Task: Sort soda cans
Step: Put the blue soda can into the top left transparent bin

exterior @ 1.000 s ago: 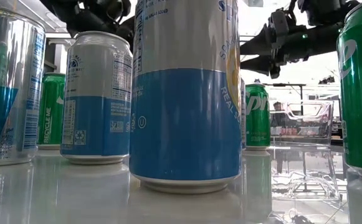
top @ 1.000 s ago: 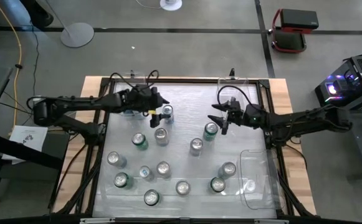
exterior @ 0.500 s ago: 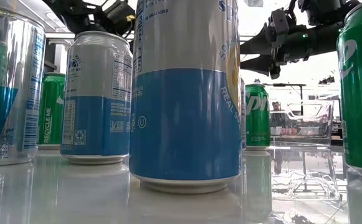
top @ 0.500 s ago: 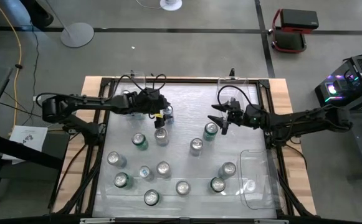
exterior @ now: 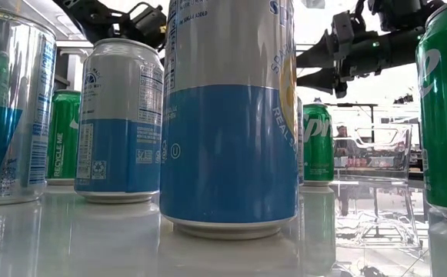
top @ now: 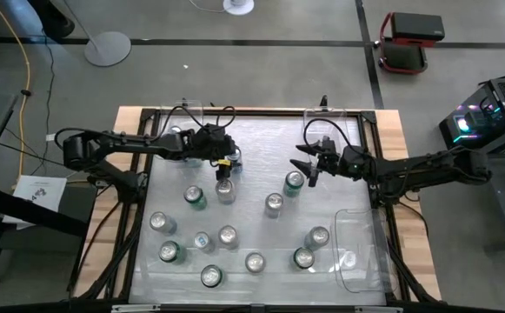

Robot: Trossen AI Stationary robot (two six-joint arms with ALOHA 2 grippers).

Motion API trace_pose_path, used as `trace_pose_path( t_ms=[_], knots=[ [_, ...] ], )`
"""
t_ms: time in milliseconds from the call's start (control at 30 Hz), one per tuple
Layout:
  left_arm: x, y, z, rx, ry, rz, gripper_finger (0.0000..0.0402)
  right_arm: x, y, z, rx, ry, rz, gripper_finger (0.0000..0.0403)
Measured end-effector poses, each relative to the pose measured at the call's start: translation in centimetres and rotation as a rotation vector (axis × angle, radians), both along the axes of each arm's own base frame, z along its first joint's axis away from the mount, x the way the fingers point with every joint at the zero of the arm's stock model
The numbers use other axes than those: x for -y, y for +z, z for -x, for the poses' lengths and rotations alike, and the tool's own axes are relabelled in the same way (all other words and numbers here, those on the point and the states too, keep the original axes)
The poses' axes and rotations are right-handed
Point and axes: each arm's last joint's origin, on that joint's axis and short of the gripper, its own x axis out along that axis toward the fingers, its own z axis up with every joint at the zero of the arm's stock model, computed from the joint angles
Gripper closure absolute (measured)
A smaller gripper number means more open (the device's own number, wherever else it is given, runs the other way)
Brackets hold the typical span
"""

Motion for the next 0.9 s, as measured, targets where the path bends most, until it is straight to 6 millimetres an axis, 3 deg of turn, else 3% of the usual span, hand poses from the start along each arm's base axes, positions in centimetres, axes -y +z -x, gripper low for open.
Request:
trace_pose_path(
  t_ms=[133,300,500,700,900],
  knots=[
    [0.3,1.8,0.6,0.015,-0.049,-0.028,0.0177,0.0,0.0,0.0,-0.002,-0.001,0.002,0.0114],
    [0.4,6.9,1.9,0.012,-0.019,-0.166,0.0177,0.0,0.0,0.0,-0.003,0.000,0.018,0.0114],
    [0.0,11.7,5.3,-0.046,0.054,-0.332,0.0177,0.0,0.0,0.0,-0.002,0.000,0.018,0.0114],
    [-3.1,12.6,9.4,-0.039,0.194,-0.249,0.0177,0.0,0.0,0.0,-0.003,-0.001,0.022,0.0114],
    [-5.7,10.2,11.6,-0.080,0.274,-0.146,0.0177,0.0,-0.1,0.0,-0.020,-0.001,0.017,0.0114]
  ],
)
